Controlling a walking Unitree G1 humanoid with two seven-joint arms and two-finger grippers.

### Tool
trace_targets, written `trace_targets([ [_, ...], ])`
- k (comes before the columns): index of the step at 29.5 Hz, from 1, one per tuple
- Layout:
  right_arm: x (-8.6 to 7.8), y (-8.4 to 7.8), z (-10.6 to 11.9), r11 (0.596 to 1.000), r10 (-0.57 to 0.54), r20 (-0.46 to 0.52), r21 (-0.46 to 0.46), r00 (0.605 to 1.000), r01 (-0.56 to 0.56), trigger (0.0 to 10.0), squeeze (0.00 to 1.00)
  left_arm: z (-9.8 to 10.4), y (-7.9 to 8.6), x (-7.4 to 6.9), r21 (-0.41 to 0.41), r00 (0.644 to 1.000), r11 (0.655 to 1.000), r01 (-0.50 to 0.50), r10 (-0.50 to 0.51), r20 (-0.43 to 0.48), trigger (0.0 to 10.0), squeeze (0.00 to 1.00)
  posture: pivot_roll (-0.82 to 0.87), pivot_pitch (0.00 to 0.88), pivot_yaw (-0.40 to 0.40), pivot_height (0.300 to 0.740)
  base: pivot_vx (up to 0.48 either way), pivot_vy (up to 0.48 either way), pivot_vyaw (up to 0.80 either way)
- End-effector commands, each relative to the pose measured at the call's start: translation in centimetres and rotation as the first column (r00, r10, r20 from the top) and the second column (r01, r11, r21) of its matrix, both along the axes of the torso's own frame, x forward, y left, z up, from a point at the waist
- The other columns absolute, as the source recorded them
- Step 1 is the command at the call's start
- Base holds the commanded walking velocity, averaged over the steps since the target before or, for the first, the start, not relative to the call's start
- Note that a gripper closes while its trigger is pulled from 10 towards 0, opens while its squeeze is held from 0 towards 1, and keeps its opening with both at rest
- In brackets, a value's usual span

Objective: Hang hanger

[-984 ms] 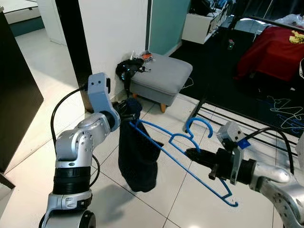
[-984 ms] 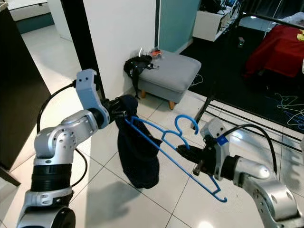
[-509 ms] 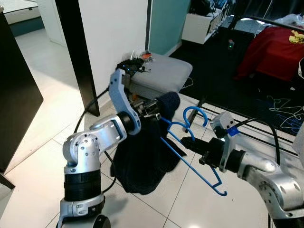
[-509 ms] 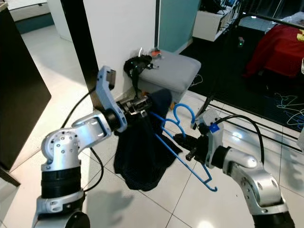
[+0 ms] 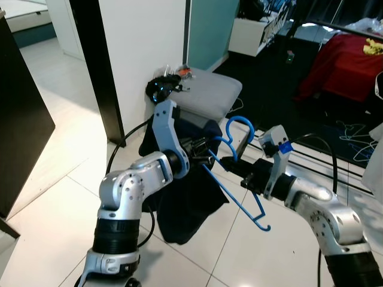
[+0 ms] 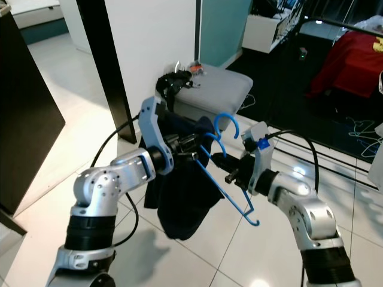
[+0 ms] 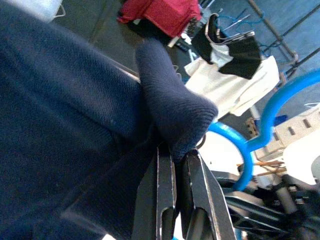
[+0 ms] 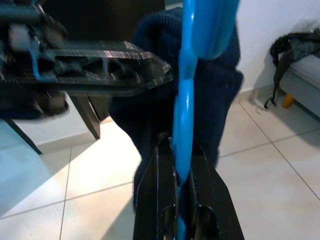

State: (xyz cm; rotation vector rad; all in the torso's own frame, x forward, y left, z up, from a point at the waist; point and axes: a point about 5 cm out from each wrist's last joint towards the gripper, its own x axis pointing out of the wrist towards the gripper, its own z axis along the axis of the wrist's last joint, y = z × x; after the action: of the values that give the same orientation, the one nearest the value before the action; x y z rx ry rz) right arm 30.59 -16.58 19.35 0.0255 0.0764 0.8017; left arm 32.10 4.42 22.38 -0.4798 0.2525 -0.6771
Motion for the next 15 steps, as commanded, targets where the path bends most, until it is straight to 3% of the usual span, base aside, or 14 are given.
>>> trace_targets([
  [1,0.0,1.7,3.5,0.991,0.087,0.181,0.088,0.980,-0.104,10.0,0.00,-1.3,-2.7,-0.7,-0.024,0.993,0.997,0.078,-0.079,-0.083,10.0,0.00,0.01,0.075,-0.024,0.740,0.000,0.000,0.00],
  [2,0.2,2.0,3.8,0.988,0.090,0.197,0.109,0.976,-0.113,10.0,0.00,-0.5,-3.1,-0.8,-0.115,0.991,0.989,0.095,-0.105,-0.079,10.0,0.00,0.01,0.073,-0.023,0.740,0.000,0.000,0.00],
  [3,0.4,2.2,4.0,0.986,0.089,0.207,0.122,0.974,-0.116,10.0,0.00,0.2,-3.3,-1.0,-0.196,0.987,0.972,0.129,-0.146,-0.071,10.0,0.27,0.01,0.072,-0.022,0.740,0.000,0.000,0.00],
  [4,0.4,2.2,4.0,0.986,0.089,0.207,0.122,0.974,-0.116,10.0,0.00,0.2,-3.3,-1.0,-0.196,0.987,0.972,0.129,-0.146,-0.071,10.0,0.27,0.01,0.072,-0.022,0.740,0.000,0.000,0.00],
  [5,0.5,2.5,4.1,0.982,0.095,0.219,0.139,0.971,-0.127,10.0,0.00,1.3,-3.5,-1.4,-0.284,0.978,0.940,0.190,-0.206,-0.031,10.0,1.00,0.01,0.071,-0.022,0.740,0.000,0.000,0.00],
  [10,0.5,2.6,4.3,0.979,0.100,0.230,0.151,0.968,-0.137,10.0,0.00,2.1,-3.3,-1.6,-0.320,0.973,0.921,0.222,-0.228,0.017,10.0,1.00,0.01,0.068,-0.019,0.740,0.000,0.000,0.00],
  [15,0.6,2.2,4.7,0.974,0.100,0.251,0.174,0.963,-0.147,10.0,0.00,3.6,-1.0,-1.0,-0.364,0.977,0.907,0.212,-0.188,0.100,10.0,1.00,0.02,0.063,-0.020,0.740,0.000,0.000,0.00],
])
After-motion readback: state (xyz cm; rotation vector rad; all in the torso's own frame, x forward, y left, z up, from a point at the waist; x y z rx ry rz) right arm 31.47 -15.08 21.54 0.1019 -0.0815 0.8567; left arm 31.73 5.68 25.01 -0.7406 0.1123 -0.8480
